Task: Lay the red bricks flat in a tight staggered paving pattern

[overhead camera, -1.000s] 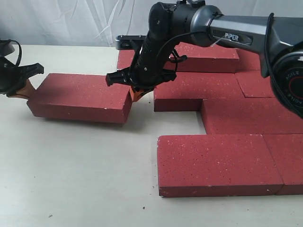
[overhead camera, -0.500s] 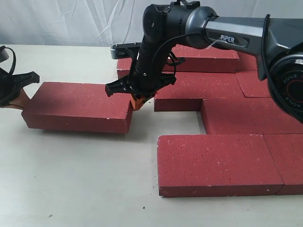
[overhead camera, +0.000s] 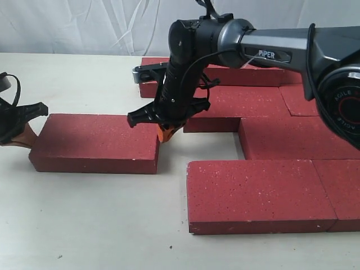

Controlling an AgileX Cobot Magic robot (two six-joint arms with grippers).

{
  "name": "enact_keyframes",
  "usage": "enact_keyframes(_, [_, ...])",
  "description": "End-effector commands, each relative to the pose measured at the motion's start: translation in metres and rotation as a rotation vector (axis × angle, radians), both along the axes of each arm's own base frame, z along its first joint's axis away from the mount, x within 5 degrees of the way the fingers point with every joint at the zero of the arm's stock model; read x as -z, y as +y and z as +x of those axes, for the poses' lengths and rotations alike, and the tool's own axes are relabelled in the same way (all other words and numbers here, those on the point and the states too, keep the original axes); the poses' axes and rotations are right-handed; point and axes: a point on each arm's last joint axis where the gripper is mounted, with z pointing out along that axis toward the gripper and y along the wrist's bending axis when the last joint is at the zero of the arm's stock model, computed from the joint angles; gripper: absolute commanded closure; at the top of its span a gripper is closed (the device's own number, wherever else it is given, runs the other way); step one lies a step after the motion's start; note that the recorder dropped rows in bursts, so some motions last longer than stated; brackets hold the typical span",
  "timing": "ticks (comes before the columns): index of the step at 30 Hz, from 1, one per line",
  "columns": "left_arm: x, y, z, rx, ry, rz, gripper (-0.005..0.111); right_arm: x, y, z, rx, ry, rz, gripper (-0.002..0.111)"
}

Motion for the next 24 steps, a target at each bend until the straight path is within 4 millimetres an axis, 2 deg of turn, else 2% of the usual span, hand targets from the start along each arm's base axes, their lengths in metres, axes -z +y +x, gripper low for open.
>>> enact_keyframes(1, [0.009, -0.001, 0.001, -0.003, 0.015, -0.005, 0.107, 0.006, -0.001, -0.002, 0.001, -0.011, 0.0, 0.109])
enact_keyframes(7, [0.015, -0.001, 0.002, -0.016, 0.028, -0.013, 0.107, 0.007, -0.003, 0.001, 0.009, -0.029, 0.0, 0.109])
enact_keyframes(11, [0.015, 0.0, 0.003, -0.002, 0.001, 0.007, 0.107, -0.001, -0.005, 0.0, 0.01, -0.046, -0.015, 0.109])
enact_keyframes(13, [0.014, 0.001, 0.005, 0.015, -0.018, 0.024, 0.107, -0.013, -0.013, 0.002, 0.021, -0.05, -0.02, 0.109])
enact_keyframes(20, [0.01, 0.0, 0.01, 0.046, -0.055, 0.017, 0.107, -0.059, -0.06, 0.02, 0.131, -0.075, 0.021, 0.109])
enact_keyframes(23, [0.01, -0.007, 0.011, 0.085, -0.06, 0.024, 0.107, -0.077, -0.079, 0.025, 0.169, -0.107, 0.038, 0.109])
enact_keyframes(24, [0.01, -0.014, 0.011, 0.115, -0.067, 0.029, 0.107, -0.086, -0.089, 0.026, 0.188, -0.126, 0.046, 0.109])
